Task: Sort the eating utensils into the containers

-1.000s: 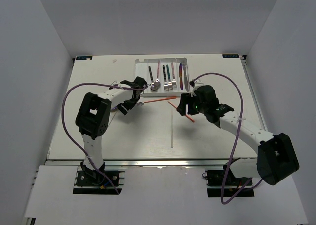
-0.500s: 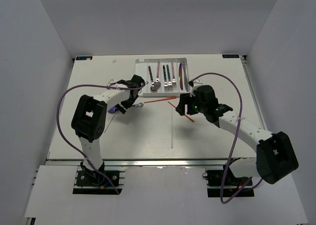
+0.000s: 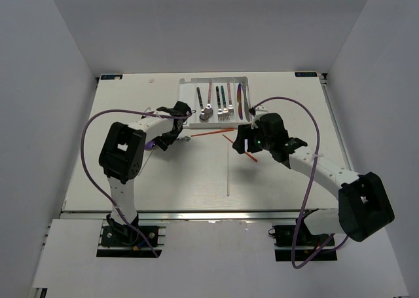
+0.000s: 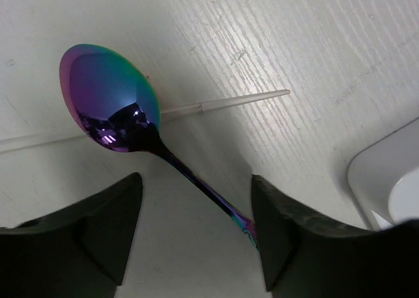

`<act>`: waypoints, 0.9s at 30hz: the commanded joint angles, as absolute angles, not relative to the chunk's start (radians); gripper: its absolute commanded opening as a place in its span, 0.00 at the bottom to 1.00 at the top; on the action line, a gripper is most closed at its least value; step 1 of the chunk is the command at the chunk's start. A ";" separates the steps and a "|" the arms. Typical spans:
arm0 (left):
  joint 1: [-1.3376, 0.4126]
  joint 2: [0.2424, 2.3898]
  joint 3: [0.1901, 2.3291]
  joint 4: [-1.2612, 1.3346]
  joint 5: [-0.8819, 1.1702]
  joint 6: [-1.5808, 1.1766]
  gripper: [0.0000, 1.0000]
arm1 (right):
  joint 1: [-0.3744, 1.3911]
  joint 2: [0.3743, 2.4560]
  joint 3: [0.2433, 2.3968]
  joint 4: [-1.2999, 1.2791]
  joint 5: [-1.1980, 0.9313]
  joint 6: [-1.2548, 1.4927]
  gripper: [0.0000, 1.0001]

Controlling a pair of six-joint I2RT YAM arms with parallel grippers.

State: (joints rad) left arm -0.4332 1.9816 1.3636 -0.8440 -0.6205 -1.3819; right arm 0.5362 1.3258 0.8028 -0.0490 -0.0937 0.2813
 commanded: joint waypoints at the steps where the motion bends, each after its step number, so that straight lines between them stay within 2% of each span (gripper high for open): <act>1: -0.419 1.986 1.367 -0.827 -0.735 -1.677 0.70 | 0.532 1.330 0.805 -0.012 -0.109 0.279 0.75; 2: -0.416 1.994 1.362 -0.821 -0.724 -1.674 0.61 | 0.532 1.328 0.805 -0.011 -0.109 0.278 0.75; 9: -0.414 1.910 1.280 -0.781 -0.698 -1.654 0.32 | 0.532 1.315 0.798 0.021 -0.112 0.272 0.74; 15: -0.414 1.803 1.203 -0.735 -0.709 -1.637 0.15 | 0.532 1.309 0.796 0.018 -0.110 0.267 0.74; 17: -0.414 1.789 1.203 -0.732 -0.707 -1.621 0.13 | 0.532 1.293 0.790 0.023 -0.110 0.267 0.74; 21: -0.414 1.749 1.190 -0.716 -0.700 -1.597 0.01 | 0.532 1.282 0.787 0.022 -0.107 0.262 0.74; 26: -0.416 1.640 1.146 -0.648 -0.684 -1.514 0.00 | 0.531 1.282 0.790 0.018 -0.109 0.258 0.74; 27: -0.417 1.620 1.129 -0.618 -0.681 -1.420 0.00 | 0.532 1.282 0.788 0.018 -0.110 0.256 0.74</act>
State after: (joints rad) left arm -0.4198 1.7206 1.1553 -0.6941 -0.6544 -1.5364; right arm 0.5362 1.3087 0.7898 -0.0196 -0.1047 0.2764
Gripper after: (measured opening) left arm 0.154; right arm 0.736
